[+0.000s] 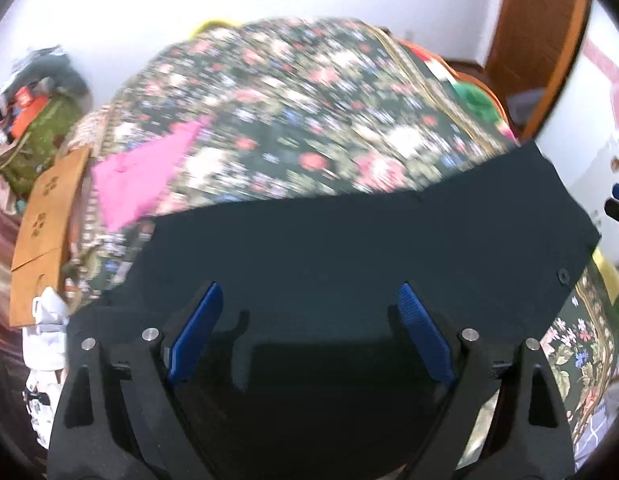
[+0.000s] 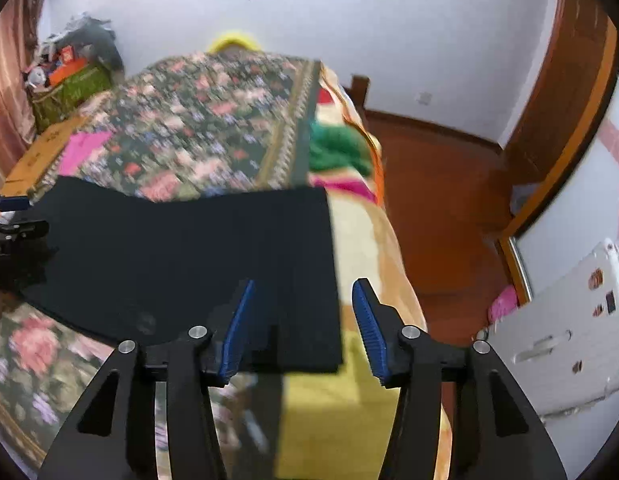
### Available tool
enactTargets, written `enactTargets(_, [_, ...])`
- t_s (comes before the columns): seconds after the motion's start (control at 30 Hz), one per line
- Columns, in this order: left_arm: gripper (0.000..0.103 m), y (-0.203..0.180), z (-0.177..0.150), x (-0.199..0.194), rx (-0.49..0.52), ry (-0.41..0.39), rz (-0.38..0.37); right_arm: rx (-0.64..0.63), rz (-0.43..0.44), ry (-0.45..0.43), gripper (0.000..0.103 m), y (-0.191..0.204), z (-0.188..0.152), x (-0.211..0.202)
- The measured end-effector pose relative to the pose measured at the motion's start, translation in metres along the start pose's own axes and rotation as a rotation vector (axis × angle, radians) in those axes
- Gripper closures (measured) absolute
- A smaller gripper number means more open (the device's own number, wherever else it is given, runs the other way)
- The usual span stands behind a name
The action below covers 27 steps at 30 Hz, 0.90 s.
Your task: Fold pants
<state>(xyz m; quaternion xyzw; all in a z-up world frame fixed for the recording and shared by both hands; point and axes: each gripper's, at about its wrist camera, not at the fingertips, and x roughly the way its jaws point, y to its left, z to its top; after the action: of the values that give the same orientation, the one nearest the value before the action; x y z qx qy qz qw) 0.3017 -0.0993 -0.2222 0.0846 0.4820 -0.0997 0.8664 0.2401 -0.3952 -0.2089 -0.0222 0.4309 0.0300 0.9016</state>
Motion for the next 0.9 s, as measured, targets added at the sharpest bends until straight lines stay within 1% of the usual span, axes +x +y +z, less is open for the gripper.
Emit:
enactTargets(0.07, [0.013, 0.03, -0.001, -0.014, -0.048, -0.04, 0.025, -0.03, 0.041, -0.028, 0.054, 0.018, 0.013, -0.005])
enactTargets(0.17, [0.013, 0.075, -0.007, -0.031, -0.121, -0.072, 0.056, -0.085, 0.108, -0.08, 0.051, 0.055, 0.035, -0.01])
enactTargets(0.27, [0.011, 0.126, -0.018, -0.046, -0.195, -0.092, 0.1, -0.139, 0.209, -0.121, 0.051, 0.099, 0.056, -0.008])
enactTargets(0.33, [0.009, 0.16, -0.027, -0.052, -0.241, -0.095, 0.139, -0.169, 0.288, -0.131, 0.051, 0.132, 0.069, 0.0])
enactTargets(0.4, [0.008, 0.199, -0.039, -0.055, -0.299, -0.087, 0.184, -0.191, 0.349, -0.125, 0.051, 0.157, 0.079, 0.009])
enactTargets(0.5, [0.008, 0.243, -0.056, -0.05, -0.371, -0.051, 0.197, -0.243, 0.426, -0.1, 0.051, 0.199, 0.094, 0.028])
enactTargets(0.53, [0.008, 0.258, -0.063, -0.046, -0.397, -0.035, 0.198, -0.268, 0.446, -0.082, 0.051, 0.216, 0.099, 0.038])
enactTargets(0.6, [0.008, 0.286, -0.077, -0.034, -0.451, 0.007, 0.179, -0.305, 0.465, -0.054, 0.051, 0.238, 0.105, 0.052])
enactTargets(0.67, [0.008, 0.311, -0.091, -0.015, -0.495, 0.069, 0.149, -0.345, 0.463, -0.005, 0.051, 0.262, 0.11, 0.071])
enactTargets(0.73, [0.008, 0.332, -0.105, 0.006, -0.53, 0.126, 0.127, -0.39, 0.481, 0.031, 0.051, 0.282, 0.114, 0.089])
enactTargets(0.8, [0.008, 0.341, -0.115, 0.024, -0.553, 0.172, 0.097, -0.429, 0.484, 0.063, 0.051, 0.3, 0.116, 0.107])
enactTargets(0.9, [0.011, 0.34, -0.122, 0.041, -0.557, 0.2, 0.043, -0.455, 0.498, 0.108, 0.051, 0.32, 0.121, 0.133])
